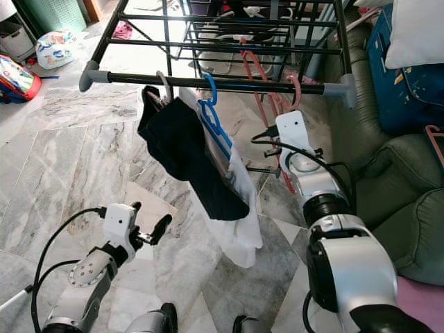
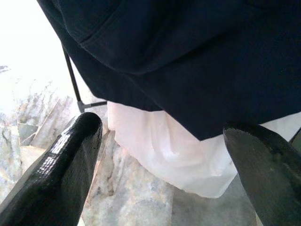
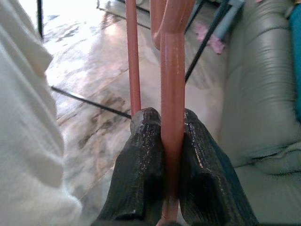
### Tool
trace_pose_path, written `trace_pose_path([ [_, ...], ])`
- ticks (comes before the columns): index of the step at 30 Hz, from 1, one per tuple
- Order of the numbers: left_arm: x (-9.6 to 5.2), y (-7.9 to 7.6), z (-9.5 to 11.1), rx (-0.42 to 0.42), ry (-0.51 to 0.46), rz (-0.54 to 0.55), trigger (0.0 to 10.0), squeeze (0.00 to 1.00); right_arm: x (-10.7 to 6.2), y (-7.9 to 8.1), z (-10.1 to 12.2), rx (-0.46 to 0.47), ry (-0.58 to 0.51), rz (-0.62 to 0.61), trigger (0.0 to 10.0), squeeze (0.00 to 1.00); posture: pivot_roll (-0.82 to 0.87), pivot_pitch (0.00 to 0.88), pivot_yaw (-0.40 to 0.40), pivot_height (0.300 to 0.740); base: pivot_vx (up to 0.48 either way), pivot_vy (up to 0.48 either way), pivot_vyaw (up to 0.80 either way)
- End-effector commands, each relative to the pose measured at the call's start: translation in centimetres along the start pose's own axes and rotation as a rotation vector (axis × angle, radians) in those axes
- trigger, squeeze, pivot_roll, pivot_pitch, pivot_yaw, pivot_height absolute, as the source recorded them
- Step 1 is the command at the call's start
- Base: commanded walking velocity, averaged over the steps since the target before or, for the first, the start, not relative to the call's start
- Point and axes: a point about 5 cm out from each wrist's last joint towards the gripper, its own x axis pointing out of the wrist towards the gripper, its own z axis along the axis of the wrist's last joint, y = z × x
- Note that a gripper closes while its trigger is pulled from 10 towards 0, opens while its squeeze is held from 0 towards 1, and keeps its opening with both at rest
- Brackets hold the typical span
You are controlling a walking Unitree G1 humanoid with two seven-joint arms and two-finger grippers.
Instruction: Hang hanger
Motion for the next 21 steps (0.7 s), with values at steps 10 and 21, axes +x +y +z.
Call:
trace_pose_path([
  [10, -1.2, -0.2, 0.7, 0.030, -0.006, -0.066, 10.0, 0.00, 0.2, -0.7, 1.9, 0.138, 0.000, -0.020, 10.0, 0.00, 0.19, 0.242, 0.015, 0.740, 0.000, 0.000, 0.00],
  [21, -1.8, -0.6, 0.4, 0.022, 0.013, -0.056, 10.0, 0.00, 0.0, 0.7, -1.8, 0.218, 0.156, 0.009, 10.0, 0.00, 0.21, 0.248, 0.005, 0.740, 0.000, 0.000, 0.00],
])
